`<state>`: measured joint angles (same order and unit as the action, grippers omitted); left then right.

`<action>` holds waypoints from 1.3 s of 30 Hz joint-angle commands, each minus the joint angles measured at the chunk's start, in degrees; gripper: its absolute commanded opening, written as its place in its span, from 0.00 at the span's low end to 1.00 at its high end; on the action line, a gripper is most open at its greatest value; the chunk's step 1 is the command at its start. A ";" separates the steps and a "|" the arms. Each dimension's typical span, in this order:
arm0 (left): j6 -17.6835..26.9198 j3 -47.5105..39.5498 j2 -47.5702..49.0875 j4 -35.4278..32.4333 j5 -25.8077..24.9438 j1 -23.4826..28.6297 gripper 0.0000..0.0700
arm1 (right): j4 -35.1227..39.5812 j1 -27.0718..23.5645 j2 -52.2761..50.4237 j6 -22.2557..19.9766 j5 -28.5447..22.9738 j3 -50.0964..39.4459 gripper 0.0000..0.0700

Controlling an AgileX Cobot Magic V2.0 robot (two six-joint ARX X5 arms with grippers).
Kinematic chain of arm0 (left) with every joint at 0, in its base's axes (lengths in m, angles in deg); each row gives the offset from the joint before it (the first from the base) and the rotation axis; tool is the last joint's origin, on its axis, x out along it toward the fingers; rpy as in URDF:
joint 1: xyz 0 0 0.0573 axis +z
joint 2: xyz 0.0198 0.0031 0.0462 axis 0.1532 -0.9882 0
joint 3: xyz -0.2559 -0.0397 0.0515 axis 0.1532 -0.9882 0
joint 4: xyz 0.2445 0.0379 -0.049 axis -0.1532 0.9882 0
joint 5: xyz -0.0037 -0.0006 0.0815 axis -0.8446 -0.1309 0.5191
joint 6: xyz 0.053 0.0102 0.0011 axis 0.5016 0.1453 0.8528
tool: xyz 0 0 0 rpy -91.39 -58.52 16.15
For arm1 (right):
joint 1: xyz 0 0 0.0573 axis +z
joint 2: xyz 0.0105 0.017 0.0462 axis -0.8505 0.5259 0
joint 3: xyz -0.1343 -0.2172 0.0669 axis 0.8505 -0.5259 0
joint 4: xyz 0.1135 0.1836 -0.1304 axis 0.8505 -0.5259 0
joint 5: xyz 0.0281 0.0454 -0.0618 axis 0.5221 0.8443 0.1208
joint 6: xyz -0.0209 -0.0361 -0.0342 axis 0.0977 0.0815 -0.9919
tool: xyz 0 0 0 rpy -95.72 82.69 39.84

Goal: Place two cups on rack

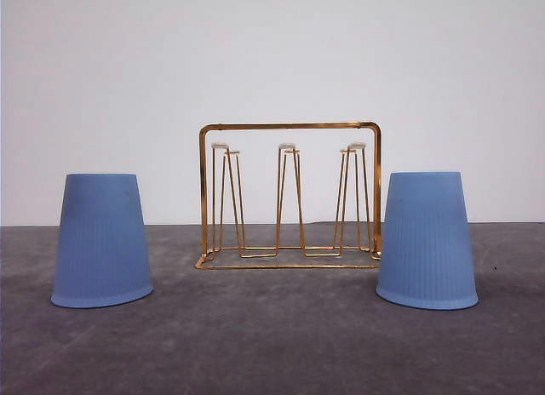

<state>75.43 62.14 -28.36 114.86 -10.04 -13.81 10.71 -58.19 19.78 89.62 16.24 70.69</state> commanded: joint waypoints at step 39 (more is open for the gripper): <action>5.56 4.02 -27.47 -2.89 -4.72 -12.02 0.92 | 0.07 10.04 23.60 -9.65 5.41 4.22 0.97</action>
<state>81.11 65.35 -54.92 112.93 -14.59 -25.49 10.26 -48.59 42.63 79.14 21.64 74.01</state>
